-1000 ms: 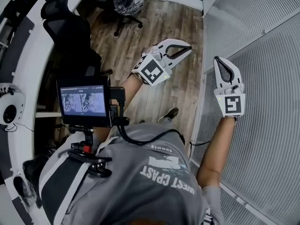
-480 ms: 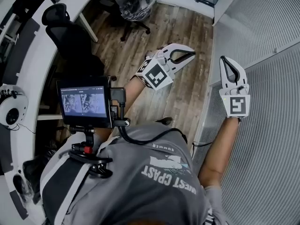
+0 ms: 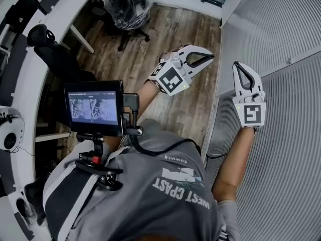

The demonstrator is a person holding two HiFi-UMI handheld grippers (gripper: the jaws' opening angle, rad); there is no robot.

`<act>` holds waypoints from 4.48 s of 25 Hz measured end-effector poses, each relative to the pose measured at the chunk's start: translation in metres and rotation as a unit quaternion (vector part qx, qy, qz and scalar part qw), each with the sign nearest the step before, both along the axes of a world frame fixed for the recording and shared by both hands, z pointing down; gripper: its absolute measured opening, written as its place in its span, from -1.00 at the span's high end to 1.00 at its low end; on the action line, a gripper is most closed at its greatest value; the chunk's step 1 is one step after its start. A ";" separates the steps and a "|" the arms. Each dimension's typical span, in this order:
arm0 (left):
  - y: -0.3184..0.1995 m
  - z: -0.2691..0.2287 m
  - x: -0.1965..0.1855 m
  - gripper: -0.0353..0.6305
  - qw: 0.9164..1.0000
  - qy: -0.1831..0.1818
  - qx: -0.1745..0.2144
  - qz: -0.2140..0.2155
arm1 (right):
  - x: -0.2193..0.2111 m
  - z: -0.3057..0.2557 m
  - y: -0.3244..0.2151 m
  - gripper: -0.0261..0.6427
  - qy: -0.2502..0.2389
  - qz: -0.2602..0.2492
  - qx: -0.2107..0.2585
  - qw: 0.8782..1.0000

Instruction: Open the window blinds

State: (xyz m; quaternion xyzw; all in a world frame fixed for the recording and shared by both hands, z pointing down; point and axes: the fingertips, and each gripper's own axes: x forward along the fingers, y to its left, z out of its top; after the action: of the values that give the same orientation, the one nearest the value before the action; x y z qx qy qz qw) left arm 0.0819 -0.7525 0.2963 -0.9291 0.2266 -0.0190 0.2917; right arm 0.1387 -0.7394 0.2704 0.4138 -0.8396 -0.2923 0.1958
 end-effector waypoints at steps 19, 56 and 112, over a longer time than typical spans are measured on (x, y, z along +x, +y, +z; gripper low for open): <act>-0.242 -0.034 0.282 0.88 0.980 0.021 -0.002 0.196 | 0.244 -0.008 -0.195 0.92 0.012 0.199 -0.019 0.980; -0.262 0.021 0.574 0.43 0.959 -0.114 0.167 0.197 | 0.428 0.043 -0.207 0.92 -0.039 0.317 -0.075 0.945; -0.284 0.030 0.583 0.51 0.655 0.142 -0.656 0.347 | 0.440 0.065 -0.220 0.92 -0.060 0.319 -0.099 0.941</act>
State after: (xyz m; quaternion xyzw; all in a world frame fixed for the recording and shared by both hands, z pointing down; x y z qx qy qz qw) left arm 0.6645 -1.0361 0.3263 -0.8812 -0.1446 0.0718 -0.4443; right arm 0.5785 -0.9593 0.3354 0.6553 -0.6985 -0.1048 0.2677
